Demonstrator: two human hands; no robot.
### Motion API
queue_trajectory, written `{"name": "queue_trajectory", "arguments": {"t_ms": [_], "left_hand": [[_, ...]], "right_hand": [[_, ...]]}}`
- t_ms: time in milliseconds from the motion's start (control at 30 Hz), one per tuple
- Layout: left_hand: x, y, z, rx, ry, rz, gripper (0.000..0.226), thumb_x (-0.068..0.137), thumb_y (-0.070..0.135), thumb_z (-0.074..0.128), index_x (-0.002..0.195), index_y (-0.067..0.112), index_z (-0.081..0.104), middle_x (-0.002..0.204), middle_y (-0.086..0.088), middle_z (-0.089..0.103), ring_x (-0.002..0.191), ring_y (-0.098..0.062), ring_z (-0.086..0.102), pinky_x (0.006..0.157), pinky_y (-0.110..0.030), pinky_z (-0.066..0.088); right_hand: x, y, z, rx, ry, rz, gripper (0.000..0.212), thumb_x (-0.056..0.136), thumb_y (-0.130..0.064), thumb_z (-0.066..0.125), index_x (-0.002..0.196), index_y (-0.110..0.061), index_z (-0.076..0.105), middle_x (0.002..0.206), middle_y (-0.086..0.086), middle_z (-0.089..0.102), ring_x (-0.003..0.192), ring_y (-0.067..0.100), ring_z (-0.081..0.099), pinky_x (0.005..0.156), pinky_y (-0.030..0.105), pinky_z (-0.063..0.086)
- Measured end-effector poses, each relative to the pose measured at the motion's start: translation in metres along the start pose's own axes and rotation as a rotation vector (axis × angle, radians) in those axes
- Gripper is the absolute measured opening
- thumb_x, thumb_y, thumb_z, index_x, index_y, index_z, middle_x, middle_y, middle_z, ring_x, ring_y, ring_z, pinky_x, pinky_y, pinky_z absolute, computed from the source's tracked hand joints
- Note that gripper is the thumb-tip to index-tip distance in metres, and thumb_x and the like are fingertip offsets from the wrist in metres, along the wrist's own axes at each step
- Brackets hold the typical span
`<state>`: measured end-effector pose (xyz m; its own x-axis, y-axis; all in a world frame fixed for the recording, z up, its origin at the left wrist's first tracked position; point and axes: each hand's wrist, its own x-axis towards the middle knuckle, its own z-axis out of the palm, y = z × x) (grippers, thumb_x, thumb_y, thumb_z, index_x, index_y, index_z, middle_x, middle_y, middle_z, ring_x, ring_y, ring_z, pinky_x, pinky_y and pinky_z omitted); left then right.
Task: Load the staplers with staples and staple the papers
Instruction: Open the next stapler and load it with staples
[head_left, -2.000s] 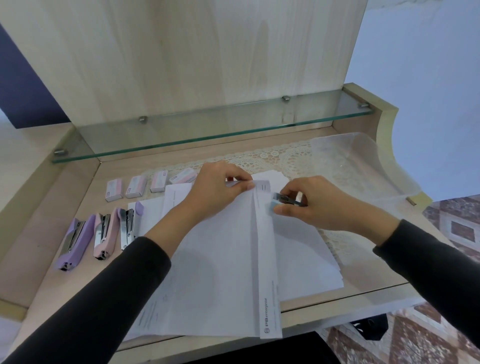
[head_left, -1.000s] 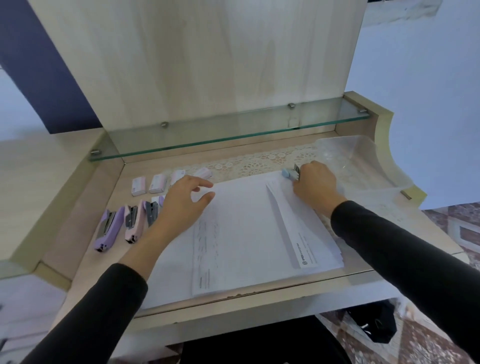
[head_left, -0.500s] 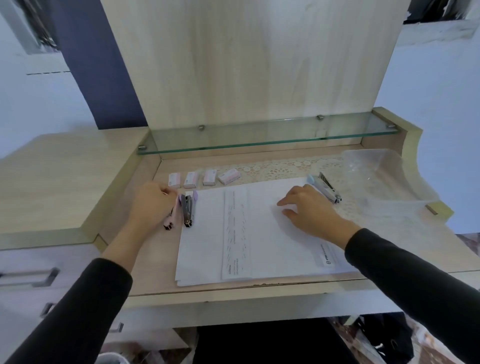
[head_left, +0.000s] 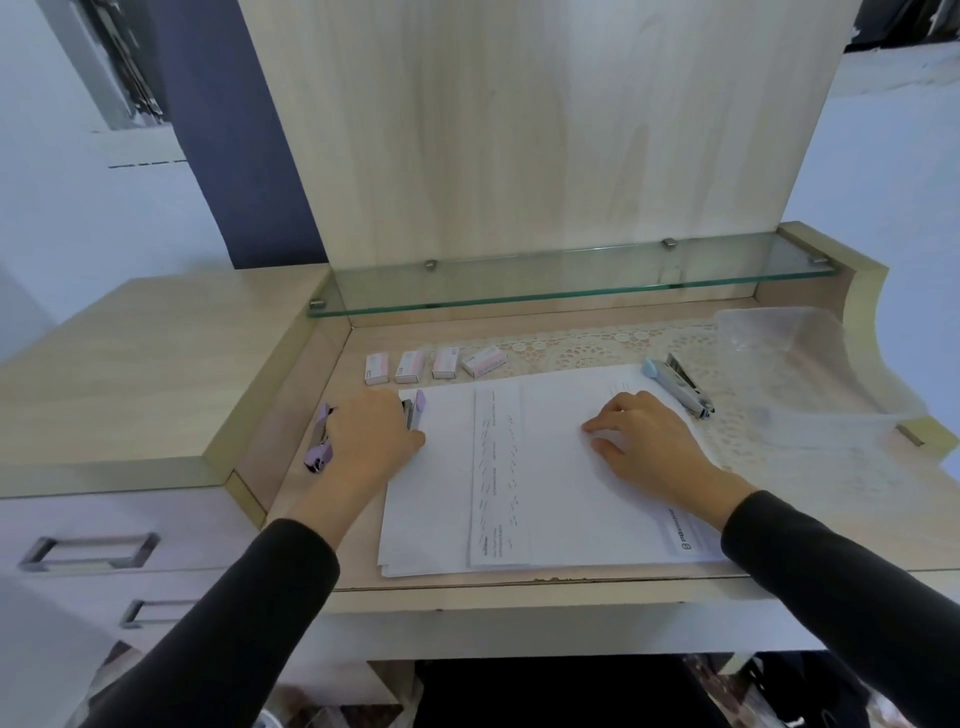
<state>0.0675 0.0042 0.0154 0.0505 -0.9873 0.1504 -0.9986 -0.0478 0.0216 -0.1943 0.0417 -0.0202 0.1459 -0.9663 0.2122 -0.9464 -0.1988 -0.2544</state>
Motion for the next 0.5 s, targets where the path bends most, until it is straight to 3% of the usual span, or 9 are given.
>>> {"name": "queue_trajectory", "arguments": {"t_ms": [133, 200, 333, 433, 500], "left_hand": [[-0.007, -0.003, -0.007, -0.093, 0.033, -0.036, 0.031, 0.082, 0.028, 0.057, 0.060, 0.013, 0.041, 0.058, 0.002, 0.039, 0.055, -0.015, 0.041, 0.044, -0.022, 0.022], [-0.012, -0.007, -0.010, -0.183, 0.057, -0.087, 0.027, 0.080, 0.024, 0.061, 0.060, 0.009, 0.050, 0.057, 0.000, 0.045, 0.048, -0.012, 0.038, 0.042, -0.021, 0.025], [-0.021, -0.008, -0.019, -0.446, 0.138, -0.062, 0.016, 0.078, 0.022, 0.067, 0.074, 0.007, 0.068, 0.066, -0.005, 0.067, 0.060, -0.018, 0.059, 0.050, -0.020, 0.040], [-0.034, 0.006, -0.025, -0.673, 0.169, -0.011, 0.008, 0.076, 0.020, 0.070, 0.073, 0.014, 0.066, 0.061, 0.011, 0.061, 0.057, 0.000, 0.055, 0.049, -0.006, 0.039], [-0.041, 0.019, -0.025, -0.762, 0.208, 0.033, 0.009, 0.073, 0.020, 0.072, 0.072, 0.019, 0.064, 0.063, 0.017, 0.059, 0.057, 0.002, 0.054, 0.052, -0.006, 0.039]], "right_hand": [[0.000, 0.000, -0.002, 0.009, -0.014, 0.006, 0.029, 0.091, -0.024, 0.047, 0.116, -0.025, 0.062, 0.116, -0.001, 0.057, 0.100, 0.019, 0.048, 0.082, 0.022, 0.034], [0.001, -0.002, -0.006, 0.008, -0.049, 0.012, 0.029, 0.091, -0.026, 0.047, 0.117, -0.025, 0.061, 0.118, -0.001, 0.055, 0.104, 0.019, 0.048, 0.084, 0.024, 0.037], [0.005, -0.009, -0.019, 0.012, -0.134, 0.021, 0.028, 0.089, -0.029, 0.052, 0.114, -0.024, 0.062, 0.120, 0.000, 0.057, 0.110, 0.019, 0.050, 0.092, 0.030, 0.042], [0.007, -0.019, -0.032, 0.187, -0.070, 0.019, 0.024, 0.087, -0.031, 0.057, 0.107, -0.022, 0.065, 0.114, -0.004, 0.062, 0.100, 0.014, 0.057, 0.084, 0.024, 0.042], [0.008, -0.029, -0.040, 0.404, -0.023, 0.037, 0.023, 0.085, -0.030, 0.060, 0.105, -0.019, 0.067, 0.103, -0.005, 0.067, 0.086, 0.010, 0.060, 0.078, 0.023, 0.046]]}}
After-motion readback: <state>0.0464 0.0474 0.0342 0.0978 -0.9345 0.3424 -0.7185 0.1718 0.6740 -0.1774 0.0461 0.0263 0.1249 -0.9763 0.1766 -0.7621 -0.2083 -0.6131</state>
